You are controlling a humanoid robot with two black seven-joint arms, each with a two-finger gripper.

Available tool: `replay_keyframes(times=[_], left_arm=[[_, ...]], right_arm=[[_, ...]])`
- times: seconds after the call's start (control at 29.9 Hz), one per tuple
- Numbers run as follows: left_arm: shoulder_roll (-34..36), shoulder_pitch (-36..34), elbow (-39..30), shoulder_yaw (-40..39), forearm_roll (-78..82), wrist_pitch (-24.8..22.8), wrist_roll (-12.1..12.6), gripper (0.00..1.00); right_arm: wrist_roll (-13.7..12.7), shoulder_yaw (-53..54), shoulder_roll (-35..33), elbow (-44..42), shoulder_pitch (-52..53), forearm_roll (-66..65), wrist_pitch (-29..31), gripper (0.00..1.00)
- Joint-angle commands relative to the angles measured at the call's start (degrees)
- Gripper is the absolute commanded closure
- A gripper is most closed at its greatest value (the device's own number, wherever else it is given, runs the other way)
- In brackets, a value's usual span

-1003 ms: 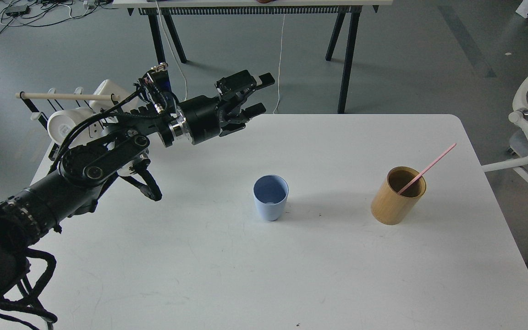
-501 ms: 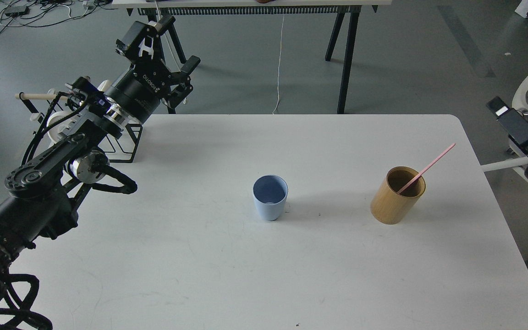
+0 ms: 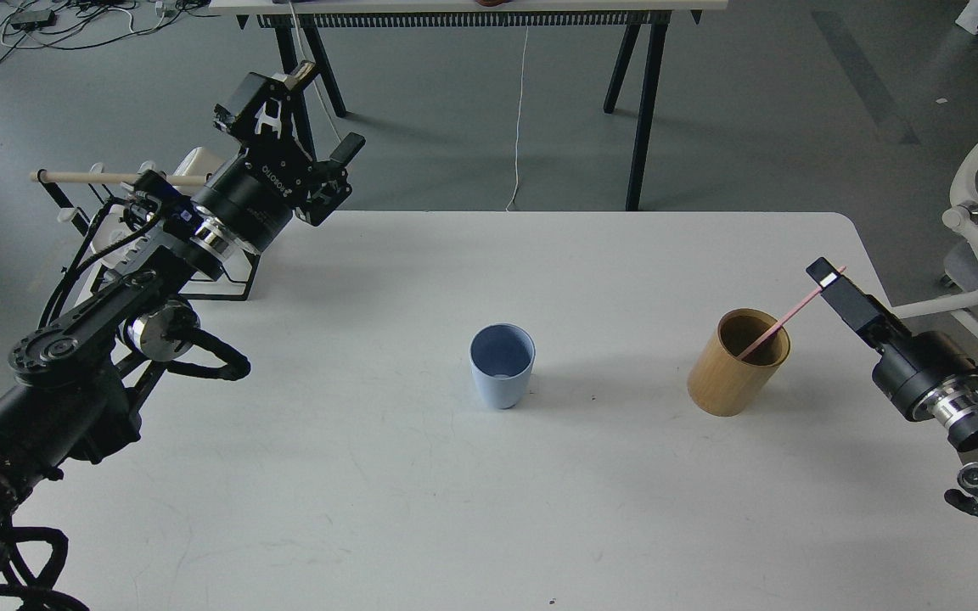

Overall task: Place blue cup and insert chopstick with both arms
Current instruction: 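Lower the right gripper to the pink straw in the tan cup and grasp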

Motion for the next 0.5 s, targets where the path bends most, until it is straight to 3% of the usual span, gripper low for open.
replay_keyframes(times=[0.0, 0.07, 0.4, 0.47], left_arm=[[-0.01, 0.20, 0.24, -0.03, 0.00, 0.00, 0.00, 0.01], [-0.01, 0.29, 0.24, -0.03, 0.00, 0.00, 0.00, 0.01], [-0.45, 0.64, 0.33, 0.14, 0.00, 0.00, 0.00, 0.01], [-0.45, 0.64, 0.42, 0.06, 0.00, 0.00, 0.00, 0.01]], right_arm=[[0.00, -1.35, 0.75, -0.41, -0.04, -0.04, 0.01, 0.32], [0.00, -1.70, 0.75, -0.76, -0.04, -0.04, 0.01, 0.39], [0.00, -1.79, 1.72, -1.38, 0.75, -0.04, 0.01, 0.47], [0.00, -1.79, 2.60, -1.47, 0.75, -0.04, 0.01, 0.53]])
